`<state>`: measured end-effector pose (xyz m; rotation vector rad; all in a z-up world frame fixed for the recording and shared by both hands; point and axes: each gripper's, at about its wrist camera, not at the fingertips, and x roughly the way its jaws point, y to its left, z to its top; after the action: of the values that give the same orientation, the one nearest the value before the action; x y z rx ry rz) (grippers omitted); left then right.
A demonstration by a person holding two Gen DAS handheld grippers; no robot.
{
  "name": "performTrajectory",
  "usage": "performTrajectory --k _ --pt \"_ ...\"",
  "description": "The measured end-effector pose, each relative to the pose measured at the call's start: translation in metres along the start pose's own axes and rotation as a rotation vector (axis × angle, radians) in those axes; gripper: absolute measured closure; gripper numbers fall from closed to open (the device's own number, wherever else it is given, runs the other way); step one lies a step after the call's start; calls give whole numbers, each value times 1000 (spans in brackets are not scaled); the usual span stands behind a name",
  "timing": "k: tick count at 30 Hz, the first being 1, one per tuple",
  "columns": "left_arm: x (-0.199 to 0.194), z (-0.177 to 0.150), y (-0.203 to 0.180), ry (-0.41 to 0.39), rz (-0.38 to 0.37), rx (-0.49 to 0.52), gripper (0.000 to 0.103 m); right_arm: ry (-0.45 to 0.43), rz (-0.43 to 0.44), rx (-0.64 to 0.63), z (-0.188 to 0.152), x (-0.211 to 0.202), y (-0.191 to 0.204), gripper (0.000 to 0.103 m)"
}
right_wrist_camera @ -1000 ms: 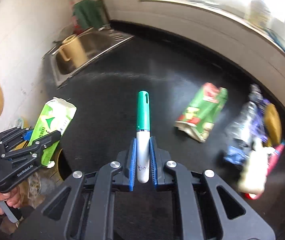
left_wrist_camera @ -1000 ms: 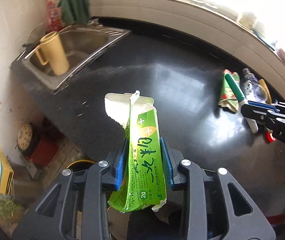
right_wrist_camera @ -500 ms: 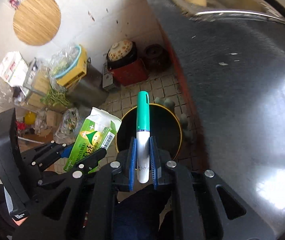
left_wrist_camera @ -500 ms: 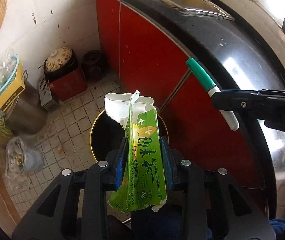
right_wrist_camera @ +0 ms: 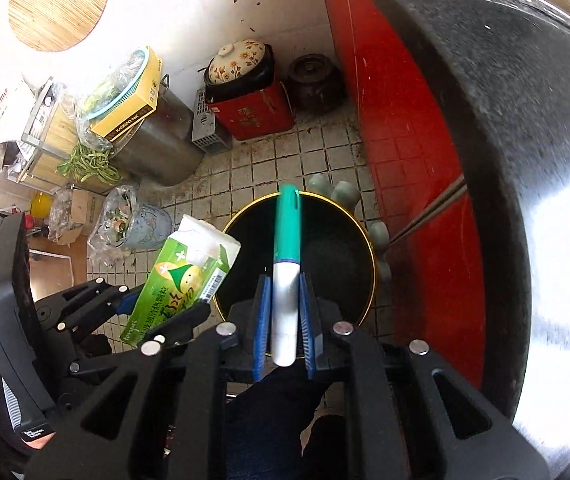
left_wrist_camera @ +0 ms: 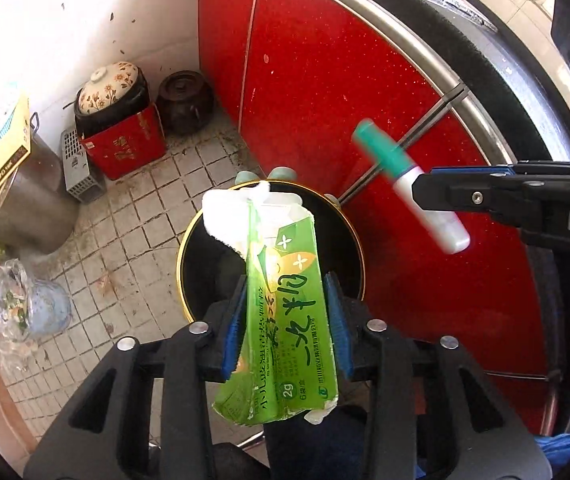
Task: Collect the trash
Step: 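Carry carton and marker to the floor bin and release both, then return both open tools over the counter toward the trash pile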
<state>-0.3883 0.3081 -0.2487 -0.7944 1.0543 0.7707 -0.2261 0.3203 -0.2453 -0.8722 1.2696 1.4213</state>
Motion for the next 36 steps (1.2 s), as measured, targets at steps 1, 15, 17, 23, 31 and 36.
performTrajectory --k 1,15,17,23,31,36 --pt "0 1 -1 0 -4 6 61 -2 -4 6 1 1 1 63" --pt "-72 21 -51 -117 24 121 7 -289 -28 63 -51 -162 -14 15" --pt "-88 31 -79 -141 15 172 7 -339 -101 102 -70 -192 -28 12" --pt "-109 55 -200 -181 -120 419 7 -472 -358 415 -169 -283 -110 11" --pt "-125 35 -388 -153 -343 801 7 -573 -570 898 -343 -355 -183 11" --pt "-135 7 -449 -111 -403 917 7 -623 -613 1051 -424 -375 -188 11"
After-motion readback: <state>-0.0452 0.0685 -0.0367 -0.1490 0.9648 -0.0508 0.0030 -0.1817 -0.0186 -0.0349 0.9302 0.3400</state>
